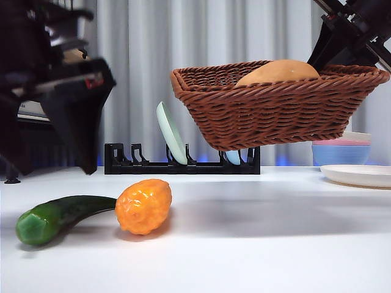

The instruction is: Pick up the basket,pick up the corn from the table,pick up the potato from the table,pick up the cucumber from the table,put all items into the basket

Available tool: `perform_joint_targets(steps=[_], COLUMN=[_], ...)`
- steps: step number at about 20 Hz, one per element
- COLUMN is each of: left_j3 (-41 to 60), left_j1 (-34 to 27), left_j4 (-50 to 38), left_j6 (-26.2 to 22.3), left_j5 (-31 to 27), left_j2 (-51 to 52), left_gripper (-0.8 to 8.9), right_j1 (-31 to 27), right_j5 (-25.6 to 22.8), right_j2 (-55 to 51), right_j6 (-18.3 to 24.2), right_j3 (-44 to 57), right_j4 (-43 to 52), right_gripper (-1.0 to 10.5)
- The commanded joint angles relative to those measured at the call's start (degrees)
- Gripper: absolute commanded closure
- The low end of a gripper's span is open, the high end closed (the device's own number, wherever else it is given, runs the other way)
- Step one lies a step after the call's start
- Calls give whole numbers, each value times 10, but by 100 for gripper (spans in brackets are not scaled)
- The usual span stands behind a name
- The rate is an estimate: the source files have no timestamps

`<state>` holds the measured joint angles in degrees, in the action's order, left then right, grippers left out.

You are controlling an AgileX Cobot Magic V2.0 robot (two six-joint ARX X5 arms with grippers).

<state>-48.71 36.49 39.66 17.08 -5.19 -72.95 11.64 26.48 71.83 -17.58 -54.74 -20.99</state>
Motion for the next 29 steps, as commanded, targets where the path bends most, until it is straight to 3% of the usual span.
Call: perform_joint_targets(steps=[1, 6, 9, 10, 14, 18, 19, 21, 25, 29], left_j3=[6, 6, 6, 6, 6, 6, 6, 2, -56, -152], left_j1=[-25, -55, -55, -55, -55, -55, -55, -56, -55, -13], left_j4=[-21, -46, -64, -67, -83, -46, -38, -38, -49, -113], left_j6=[-12, -24, -25, -25, -48, -100, -101, -98, -57, -47], left_j5=[12, 57, 56, 56, 52, 50, 17, -10, -1, 43], left_j2=[-22, -83, -118, -124, -131, -120, -100, -39, 93, 116], left_gripper=[347, 347, 354, 407, 837, 822, 822, 822, 822, 822], right_j1=[0, 0, 0, 0, 0, 0, 0, 0, 1, 2], right_j5=[6, 6, 6, 6, 6, 5, 4, 4, 2, 2], right_j2=[0, 0, 0, 0, 0, 0, 0, 0, 0, 0], right_j6=[-8, -8, -8, -8, -8, -8, -8, -8, -8, -8], right_j3=[0, 0, 0, 0, 0, 0, 0, 0, 0, 0], right_j4=[11, 11, 10, 10, 8, 8, 8, 8, 8, 8], right_gripper=[962, 962, 962, 962, 962, 962, 962, 962, 962, 962])
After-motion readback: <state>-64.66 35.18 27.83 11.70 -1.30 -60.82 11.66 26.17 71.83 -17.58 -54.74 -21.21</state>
